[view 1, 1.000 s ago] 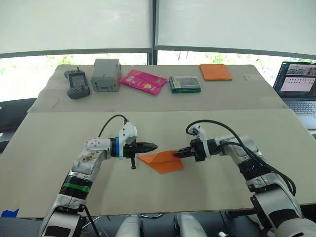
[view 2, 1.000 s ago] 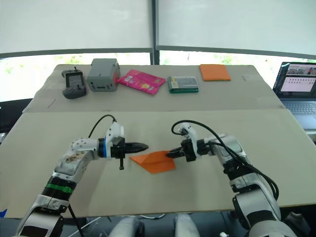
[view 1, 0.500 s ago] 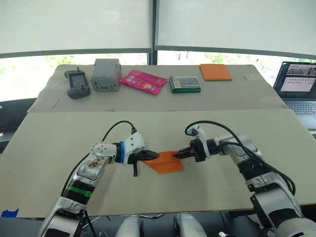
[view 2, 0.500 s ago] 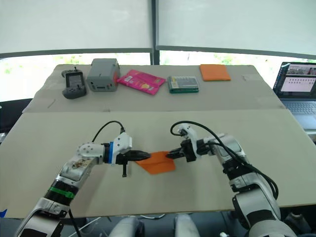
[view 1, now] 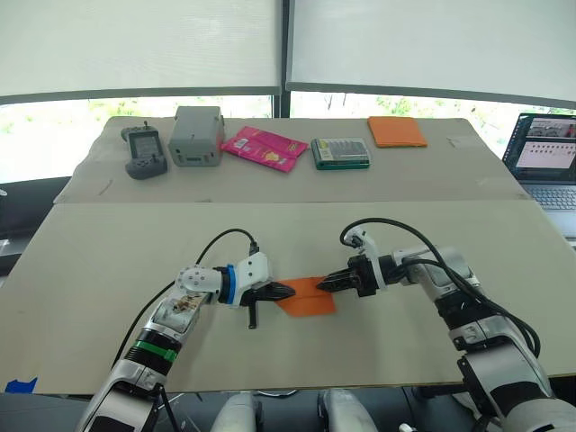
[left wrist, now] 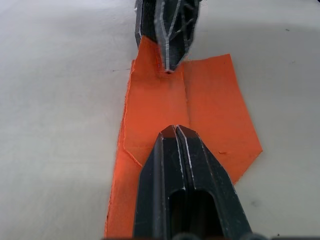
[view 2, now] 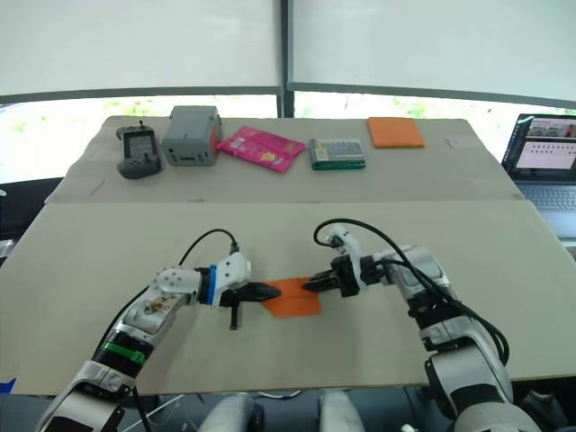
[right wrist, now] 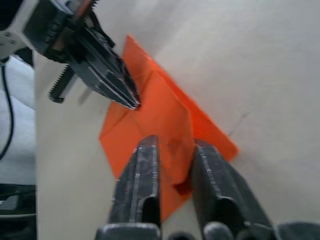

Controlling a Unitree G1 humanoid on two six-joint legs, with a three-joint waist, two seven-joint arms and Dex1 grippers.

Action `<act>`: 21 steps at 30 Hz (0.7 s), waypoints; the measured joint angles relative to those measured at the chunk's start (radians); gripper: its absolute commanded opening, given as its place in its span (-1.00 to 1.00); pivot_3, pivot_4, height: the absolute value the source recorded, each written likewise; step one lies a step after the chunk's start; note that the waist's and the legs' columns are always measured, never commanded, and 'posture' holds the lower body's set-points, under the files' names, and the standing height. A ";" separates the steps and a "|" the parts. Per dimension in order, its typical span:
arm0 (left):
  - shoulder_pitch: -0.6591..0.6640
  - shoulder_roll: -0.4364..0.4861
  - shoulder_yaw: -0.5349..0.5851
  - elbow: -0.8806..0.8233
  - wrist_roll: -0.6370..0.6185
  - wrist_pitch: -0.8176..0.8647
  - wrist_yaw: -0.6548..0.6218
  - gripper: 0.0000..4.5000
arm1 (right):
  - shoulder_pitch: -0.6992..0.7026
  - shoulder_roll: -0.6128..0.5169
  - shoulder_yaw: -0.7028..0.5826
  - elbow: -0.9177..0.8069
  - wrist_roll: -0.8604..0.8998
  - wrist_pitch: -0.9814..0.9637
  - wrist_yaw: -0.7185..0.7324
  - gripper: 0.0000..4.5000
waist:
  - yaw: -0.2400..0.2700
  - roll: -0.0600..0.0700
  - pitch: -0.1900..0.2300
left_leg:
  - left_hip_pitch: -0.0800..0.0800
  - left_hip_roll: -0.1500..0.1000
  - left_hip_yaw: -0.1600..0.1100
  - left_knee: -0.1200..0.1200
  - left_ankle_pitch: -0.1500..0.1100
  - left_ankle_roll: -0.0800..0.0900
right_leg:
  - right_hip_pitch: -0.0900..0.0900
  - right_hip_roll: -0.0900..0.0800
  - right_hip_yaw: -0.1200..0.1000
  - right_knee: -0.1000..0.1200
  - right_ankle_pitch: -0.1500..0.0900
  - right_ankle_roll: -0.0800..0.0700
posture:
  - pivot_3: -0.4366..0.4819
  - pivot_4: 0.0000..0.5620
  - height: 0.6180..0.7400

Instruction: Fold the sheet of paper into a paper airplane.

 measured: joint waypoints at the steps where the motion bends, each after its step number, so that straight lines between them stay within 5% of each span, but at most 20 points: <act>1: 0.000 -0.003 0.006 0.005 -0.012 0.013 -0.001 -1.00 | 0.000 -0.004 -0.005 -0.010 -0.010 -0.024 -0.014 0.14 | 0.000 0.000 0.000 | -0.001 0.000 0.000 0.000 0.000 0.000 | -0.001 0.000 0.000 0.000 0.000 0.000 | -0.05 -0.47 1.00; 2: 0.000 -0.004 0.012 0.010 -0.016 0.018 -0.004 -1.00 | 0.000 -0.010 -0.015 -0.018 -0.016 -0.046 -0.031 0.29 | 0.000 0.000 0.000 | -0.001 0.000 0.000 0.000 0.000 0.000 | -0.001 0.000 0.000 0.000 0.000 0.000 | -0.05 -0.47 1.00; 9: -0.021 0.005 0.033 0.044 -0.030 0.019 -0.031 -1.00 | 0.106 -0.032 -0.142 -0.308 -0.014 -0.171 -0.154 0.29 | 0.001 0.000 0.000 | -0.006 0.000 -0.002 0.000 -0.001 0.001 | -0.004 0.000 -0.002 -0.001 0.000 0.000 | -0.05 -0.47 1.00; 18: -0.037 -0.002 0.027 0.066 -0.015 0.014 -0.050 -1.00 | 0.430 0.060 -0.008 -0.620 -0.106 -0.244 -0.388 -1.00 | 0.002 0.000 0.000 | -0.006 -0.001 -0.001 0.001 -0.001 0.001 | -0.003 -0.001 -0.002 -0.001 0.000 0.001 | -0.05 -0.47 1.00; 21: -0.037 -0.002 0.022 0.067 -0.012 0.012 -0.054 -1.00 | 0.472 0.075 -0.009 -0.619 -0.128 -0.278 -0.451 -1.00 | 0.003 0.000 0.000 | -0.005 -0.001 -0.001 0.002 -0.001 0.001 | -0.002 -0.001 -0.002 -0.002 -0.001 0.001 | -0.05 -0.47 1.00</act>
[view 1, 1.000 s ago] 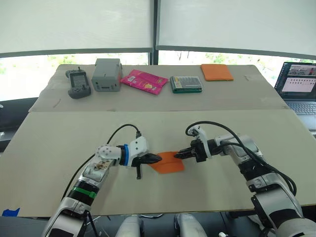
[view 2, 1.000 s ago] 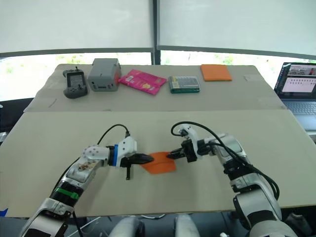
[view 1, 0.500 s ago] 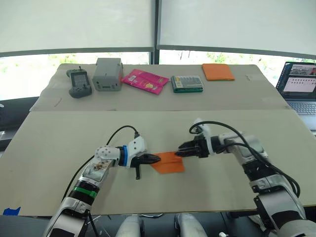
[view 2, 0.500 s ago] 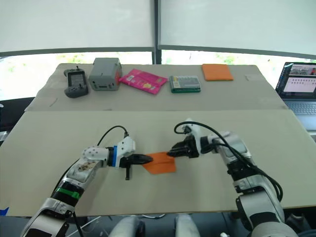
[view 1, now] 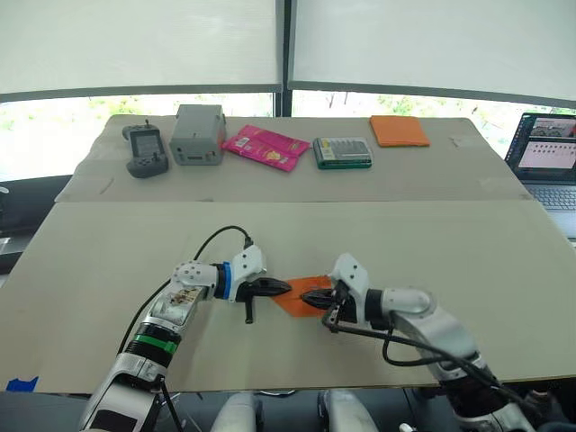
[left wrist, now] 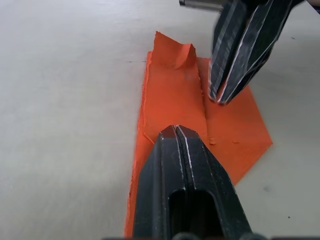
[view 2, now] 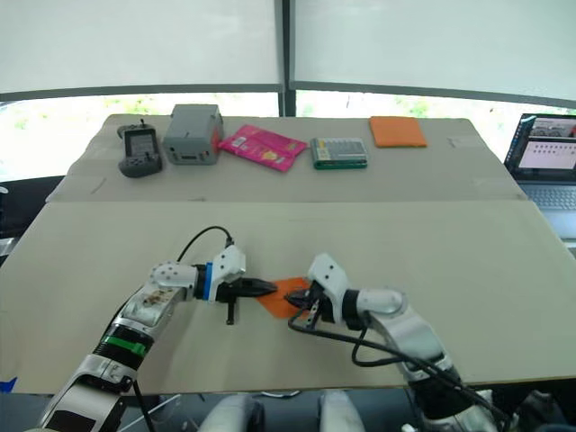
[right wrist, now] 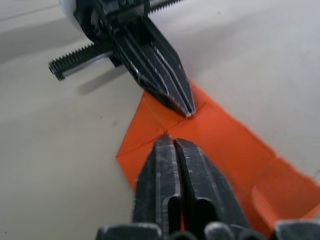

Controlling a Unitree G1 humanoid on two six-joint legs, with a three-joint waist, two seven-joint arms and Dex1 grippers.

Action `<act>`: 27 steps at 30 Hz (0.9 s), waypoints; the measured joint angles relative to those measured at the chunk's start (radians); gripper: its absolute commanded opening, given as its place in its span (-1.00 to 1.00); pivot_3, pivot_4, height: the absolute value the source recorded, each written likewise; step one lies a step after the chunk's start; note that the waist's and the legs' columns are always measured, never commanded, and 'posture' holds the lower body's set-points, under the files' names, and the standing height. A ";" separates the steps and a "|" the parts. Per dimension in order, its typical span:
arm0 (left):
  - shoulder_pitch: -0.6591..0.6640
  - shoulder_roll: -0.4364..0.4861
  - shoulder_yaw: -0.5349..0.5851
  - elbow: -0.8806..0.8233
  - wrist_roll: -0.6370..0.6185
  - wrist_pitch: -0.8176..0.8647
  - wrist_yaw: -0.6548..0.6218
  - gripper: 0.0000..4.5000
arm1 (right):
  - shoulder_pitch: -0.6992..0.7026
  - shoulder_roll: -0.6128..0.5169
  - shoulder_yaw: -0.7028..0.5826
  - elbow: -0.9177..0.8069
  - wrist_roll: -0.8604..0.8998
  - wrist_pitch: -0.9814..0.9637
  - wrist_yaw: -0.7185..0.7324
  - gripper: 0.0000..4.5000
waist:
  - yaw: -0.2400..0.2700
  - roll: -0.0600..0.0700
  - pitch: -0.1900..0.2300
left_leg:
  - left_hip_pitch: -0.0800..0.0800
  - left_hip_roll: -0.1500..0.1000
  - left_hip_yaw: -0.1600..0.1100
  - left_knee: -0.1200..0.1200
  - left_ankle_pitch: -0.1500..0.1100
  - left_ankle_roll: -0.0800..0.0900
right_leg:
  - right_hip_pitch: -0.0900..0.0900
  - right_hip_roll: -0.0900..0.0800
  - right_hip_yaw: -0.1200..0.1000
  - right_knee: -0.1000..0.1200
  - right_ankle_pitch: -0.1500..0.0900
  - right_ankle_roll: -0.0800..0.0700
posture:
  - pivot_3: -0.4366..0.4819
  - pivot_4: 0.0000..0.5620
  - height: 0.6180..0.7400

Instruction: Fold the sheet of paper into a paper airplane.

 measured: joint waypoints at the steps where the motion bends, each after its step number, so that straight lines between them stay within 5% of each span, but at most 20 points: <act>1: 0.000 0.000 0.000 0.002 0.000 -0.001 -0.002 -1.00 | 0.006 0.008 -0.003 0.006 -0.007 -0.014 -0.019 -1.00 | -0.001 0.000 0.000 | 0.000 0.000 0.000 0.000 0.000 0.000 | 0.000 0.000 0.000 0.000 0.000 0.000 | -0.05 -0.47 1.00; 6: -0.007 -0.004 -0.012 0.011 0.012 -0.029 -0.006 -1.00 | 0.009 0.070 -0.063 0.053 -0.005 -0.043 -0.118 -1.00 | 0.001 0.000 0.000 | 0.000 0.000 0.000 0.000 0.000 0.000 | 0.000 0.001 0.000 0.000 0.000 0.000 | -0.05 -0.47 1.00; 21: -0.009 -0.016 -0.018 0.019 0.015 -0.039 0.001 -1.00 | 0.153 0.013 -0.159 0.042 -0.021 -0.202 -0.189 -1.00 | 0.006 0.000 0.000 | 0.002 0.000 0.000 0.000 0.000 0.001 | 0.002 0.001 0.000 0.000 -0.001 0.001 | -0.05 -0.47 1.00; 27: 0.007 -0.024 -0.021 -0.008 0.013 -0.022 0.004 -1.00 | 0.160 0.014 -0.097 0.004 -0.047 -0.370 -0.143 -1.00 | -0.001 0.000 0.000 | 0.002 0.000 0.000 0.000 0.000 0.001 | 0.002 0.002 0.000 0.000 -0.001 0.001 | -0.05 -0.47 1.00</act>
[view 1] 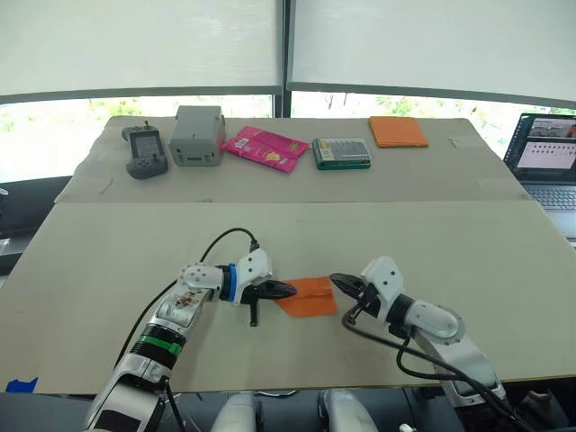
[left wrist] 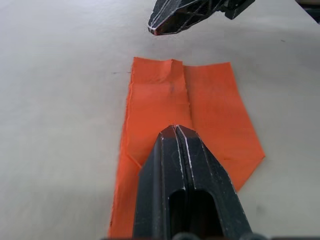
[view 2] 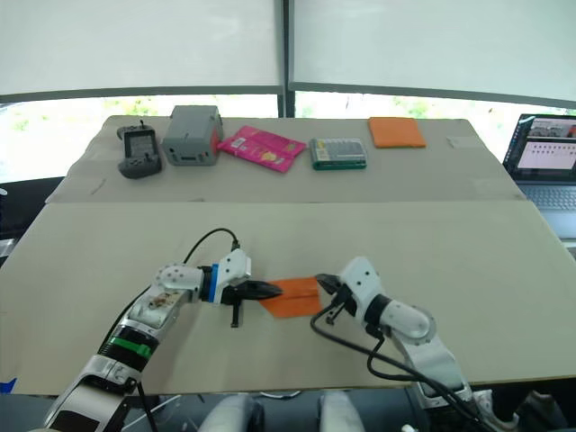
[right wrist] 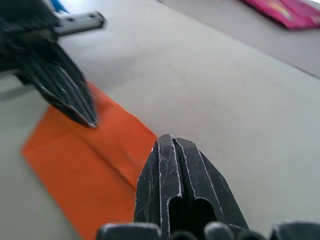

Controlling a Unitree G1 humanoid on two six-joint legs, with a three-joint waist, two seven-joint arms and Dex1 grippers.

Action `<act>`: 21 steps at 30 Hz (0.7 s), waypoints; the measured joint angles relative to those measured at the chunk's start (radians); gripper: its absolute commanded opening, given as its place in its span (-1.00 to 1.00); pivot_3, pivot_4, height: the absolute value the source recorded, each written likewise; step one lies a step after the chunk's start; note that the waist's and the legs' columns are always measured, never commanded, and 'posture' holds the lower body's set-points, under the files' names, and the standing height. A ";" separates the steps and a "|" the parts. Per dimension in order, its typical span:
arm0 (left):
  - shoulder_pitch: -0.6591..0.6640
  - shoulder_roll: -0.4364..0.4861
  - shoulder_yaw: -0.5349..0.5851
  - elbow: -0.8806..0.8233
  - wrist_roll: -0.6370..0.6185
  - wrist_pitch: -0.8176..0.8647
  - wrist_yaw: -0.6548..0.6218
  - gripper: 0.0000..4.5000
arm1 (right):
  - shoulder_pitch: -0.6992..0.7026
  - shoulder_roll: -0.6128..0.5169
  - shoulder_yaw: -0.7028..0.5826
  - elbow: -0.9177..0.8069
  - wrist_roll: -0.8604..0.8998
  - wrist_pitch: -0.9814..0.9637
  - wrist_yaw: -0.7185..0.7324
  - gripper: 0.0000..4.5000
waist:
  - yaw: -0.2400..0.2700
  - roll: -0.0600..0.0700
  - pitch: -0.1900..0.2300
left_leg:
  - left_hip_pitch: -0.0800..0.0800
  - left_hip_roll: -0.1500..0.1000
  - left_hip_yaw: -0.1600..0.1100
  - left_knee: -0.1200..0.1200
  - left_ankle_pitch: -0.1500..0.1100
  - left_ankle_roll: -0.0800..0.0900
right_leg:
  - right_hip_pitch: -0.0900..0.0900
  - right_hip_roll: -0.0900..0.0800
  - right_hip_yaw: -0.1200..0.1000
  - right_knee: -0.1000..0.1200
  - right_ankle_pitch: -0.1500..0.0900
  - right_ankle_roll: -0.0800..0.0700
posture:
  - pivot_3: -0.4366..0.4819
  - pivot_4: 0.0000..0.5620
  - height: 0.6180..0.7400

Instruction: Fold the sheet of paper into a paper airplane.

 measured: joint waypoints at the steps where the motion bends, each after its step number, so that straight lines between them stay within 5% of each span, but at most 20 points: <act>1: 0.001 0.000 -0.001 -0.003 0.000 0.002 0.000 -1.00 | 0.000 0.014 0.016 0.000 0.000 -0.012 0.000 -1.00 | 0.000 0.000 0.000 | 0.000 0.000 0.000 0.000 0.000 0.000 | 0.000 0.000 0.000 0.000 0.000 0.000 | -0.05 -0.47 1.00; 9: 0.010 0.008 -0.005 -0.030 0.000 0.024 -0.003 -1.00 | -0.012 0.093 0.101 0.047 0.000 0.048 -0.023 -1.00 | 0.001 0.000 0.000 | 0.000 0.000 0.000 0.000 0.000 0.000 | 0.000 -0.001 0.000 0.000 0.000 0.000 | -0.05 -0.47 1.00; 21: 0.010 0.035 -0.006 -0.029 -0.002 0.024 -0.027 -1.00 | 0.033 0.064 -0.004 0.099 0.014 0.060 -0.065 -1.00 | 0.022 0.000 -0.001 | 0.003 -0.001 0.000 0.000 0.000 0.000 | 0.004 -0.003 0.000 -0.001 0.000 0.001 | -0.05 -0.47 1.00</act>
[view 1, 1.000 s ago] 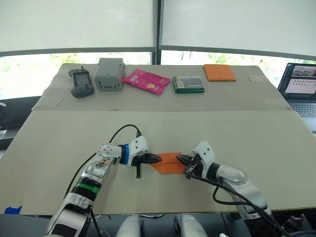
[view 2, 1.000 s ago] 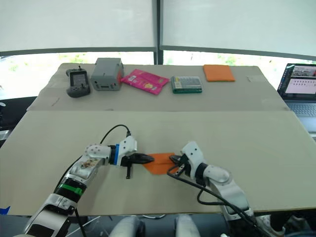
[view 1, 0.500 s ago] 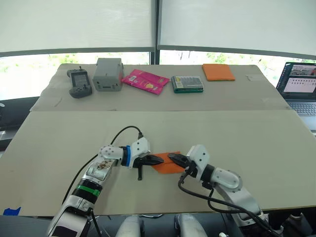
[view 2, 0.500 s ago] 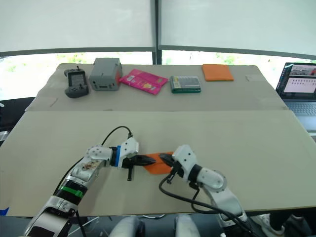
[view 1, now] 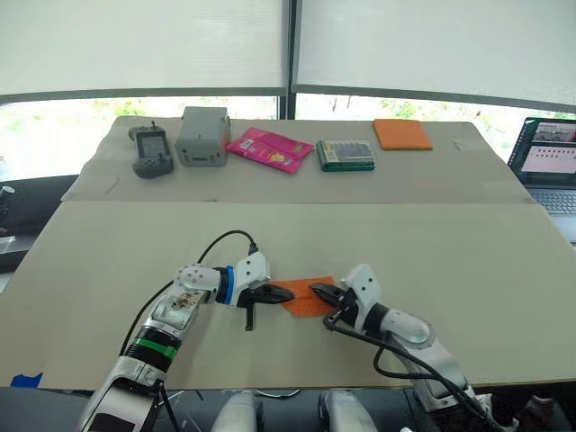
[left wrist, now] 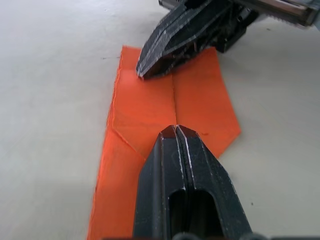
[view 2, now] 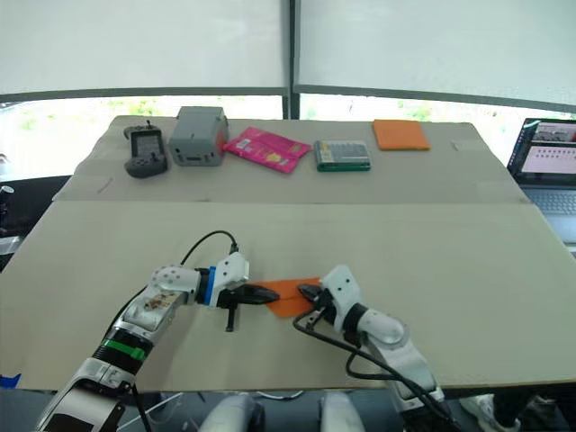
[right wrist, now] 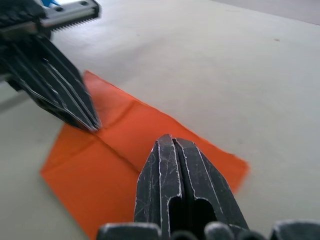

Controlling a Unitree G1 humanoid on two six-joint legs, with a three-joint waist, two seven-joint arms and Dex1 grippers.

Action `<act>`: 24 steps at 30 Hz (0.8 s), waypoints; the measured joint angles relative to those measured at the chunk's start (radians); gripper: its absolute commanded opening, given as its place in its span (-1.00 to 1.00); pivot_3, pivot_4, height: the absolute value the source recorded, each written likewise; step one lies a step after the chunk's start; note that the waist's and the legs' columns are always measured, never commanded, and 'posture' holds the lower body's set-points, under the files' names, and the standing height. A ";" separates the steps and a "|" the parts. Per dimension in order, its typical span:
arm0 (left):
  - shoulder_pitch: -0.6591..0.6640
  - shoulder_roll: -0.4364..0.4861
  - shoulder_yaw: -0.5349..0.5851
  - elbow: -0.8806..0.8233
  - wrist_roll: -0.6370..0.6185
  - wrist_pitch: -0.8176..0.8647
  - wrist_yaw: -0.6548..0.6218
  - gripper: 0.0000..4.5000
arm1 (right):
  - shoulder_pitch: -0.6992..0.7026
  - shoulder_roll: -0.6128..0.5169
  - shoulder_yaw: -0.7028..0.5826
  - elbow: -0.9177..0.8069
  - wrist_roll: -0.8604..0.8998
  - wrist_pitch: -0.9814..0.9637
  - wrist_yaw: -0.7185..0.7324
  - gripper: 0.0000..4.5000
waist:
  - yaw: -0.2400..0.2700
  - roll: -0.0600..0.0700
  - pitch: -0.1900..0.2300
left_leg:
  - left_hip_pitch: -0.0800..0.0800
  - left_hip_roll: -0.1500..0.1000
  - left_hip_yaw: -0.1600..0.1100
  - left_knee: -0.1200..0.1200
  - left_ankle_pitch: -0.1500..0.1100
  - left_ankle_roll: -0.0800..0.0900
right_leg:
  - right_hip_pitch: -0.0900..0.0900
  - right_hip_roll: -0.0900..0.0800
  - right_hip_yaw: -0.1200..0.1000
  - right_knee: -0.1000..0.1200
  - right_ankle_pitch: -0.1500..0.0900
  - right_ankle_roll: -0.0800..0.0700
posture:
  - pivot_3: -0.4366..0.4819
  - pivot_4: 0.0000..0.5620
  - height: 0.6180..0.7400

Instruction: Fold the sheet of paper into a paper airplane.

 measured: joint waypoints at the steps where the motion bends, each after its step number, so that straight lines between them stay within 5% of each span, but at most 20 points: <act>1: -0.002 -0.001 0.000 0.005 -0.002 -0.001 -0.001 -1.00 | 0.014 -0.014 -0.018 -0.002 0.001 -0.011 0.000 -1.00 | 0.003 0.000 0.000 | 0.000 0.000 0.000 0.000 0.000 0.000 | 0.000 0.000 0.000 0.000 0.000 0.000 | -0.05 -0.47 1.00; 9: -0.008 -0.003 0.003 0.023 -0.007 -0.008 -0.003 -1.00 | 0.052 -0.083 -0.113 -0.021 0.053 -0.023 0.022 -1.00 | 0.002 0.000 -0.001 | 0.001 0.000 0.000 0.000 0.000 0.000 | 0.001 0.000 0.000 0.000 0.000 0.000 | -0.05 -0.47 1.00; 15: 0.003 0.009 0.030 -0.005 -0.036 0.051 -0.002 -1.00 | -0.064 -0.126 -0.170 -0.031 0.175 0.190 0.051 -1.00 | -0.013 0.000 0.000 | -0.002 0.001 0.001 0.000 0.000 0.000 | -0.004 0.002 0.001 0.002 0.000 0.000 | -0.05 -0.47 1.00; 18: 0.025 0.040 0.073 -0.082 -0.093 0.149 0.003 -1.00 | -0.138 -0.162 -0.180 -0.059 0.267 0.355 0.078 -0.61 | -0.021 0.000 0.000 | -0.005 0.002 -0.001 0.000 0.000 0.001 | -0.006 0.003 0.000 0.002 0.000 -0.001 | -0.05 -0.47 1.00; 24: 0.059 0.145 0.200 -0.304 -0.220 0.361 0.047 -0.19 | -0.250 -0.199 -0.171 -0.092 0.407 0.589 0.137 0.30 | -0.024 0.000 0.000 | -0.006 0.002 -0.001 -0.001 0.000 0.001 | -0.006 0.001 0.000 0.001 0.000 0.000 | -0.05 -0.47 1.00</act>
